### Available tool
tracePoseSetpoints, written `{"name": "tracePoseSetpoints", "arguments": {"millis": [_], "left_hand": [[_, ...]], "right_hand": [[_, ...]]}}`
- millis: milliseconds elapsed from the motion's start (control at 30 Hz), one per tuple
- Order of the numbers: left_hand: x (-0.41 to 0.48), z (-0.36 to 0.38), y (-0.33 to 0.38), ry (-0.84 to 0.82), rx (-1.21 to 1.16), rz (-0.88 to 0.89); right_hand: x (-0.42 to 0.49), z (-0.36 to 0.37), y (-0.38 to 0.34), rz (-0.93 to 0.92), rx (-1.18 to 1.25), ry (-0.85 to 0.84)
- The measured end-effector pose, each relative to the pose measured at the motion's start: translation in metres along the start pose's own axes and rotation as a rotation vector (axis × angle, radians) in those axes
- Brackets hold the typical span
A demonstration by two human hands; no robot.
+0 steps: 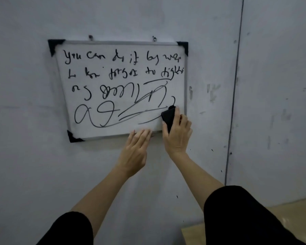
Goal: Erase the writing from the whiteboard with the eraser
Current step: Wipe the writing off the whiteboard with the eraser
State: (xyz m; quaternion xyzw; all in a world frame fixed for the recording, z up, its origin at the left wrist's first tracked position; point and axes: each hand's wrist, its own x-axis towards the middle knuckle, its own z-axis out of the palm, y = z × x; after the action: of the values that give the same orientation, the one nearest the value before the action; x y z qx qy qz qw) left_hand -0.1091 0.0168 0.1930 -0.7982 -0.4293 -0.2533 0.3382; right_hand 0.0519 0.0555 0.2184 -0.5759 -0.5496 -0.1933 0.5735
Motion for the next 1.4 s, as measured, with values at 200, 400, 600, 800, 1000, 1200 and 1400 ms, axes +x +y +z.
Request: {"name": "tracePoseSetpoints", "arguments": {"millis": [200,400,600,800,1000,1200,1400], "left_hand": [[-0.015,0.003,-0.021,-0.033,0.046,-0.018],[-0.018,0.005,-0.027,-0.032,0.061,0.026],[-0.011,0.006,-0.028,-0.043,0.090,0.095],[-0.011,0.008,-0.041,-0.045,0.139,0.168],[-0.010,0.007,-0.033,-0.029,0.158,0.156],[-0.005,0.008,-0.039,-0.035,0.179,0.193],[-0.005,0.006,-0.041,-0.021,0.178,0.204]], "right_hand": [[-0.027,0.019,-0.012,-0.213,-0.040,-0.009],[0.010,0.014,0.002,0.059,0.000,0.109],[-0.008,0.025,-0.015,-0.253,-0.051,0.111],[0.015,0.026,0.004,-0.214,-0.071,0.181],[0.013,0.030,-0.013,-0.124,-0.112,0.260],[0.014,0.027,0.015,-0.451,-0.088,0.191],[0.061,0.025,-0.006,-0.018,-0.022,0.317]]}}
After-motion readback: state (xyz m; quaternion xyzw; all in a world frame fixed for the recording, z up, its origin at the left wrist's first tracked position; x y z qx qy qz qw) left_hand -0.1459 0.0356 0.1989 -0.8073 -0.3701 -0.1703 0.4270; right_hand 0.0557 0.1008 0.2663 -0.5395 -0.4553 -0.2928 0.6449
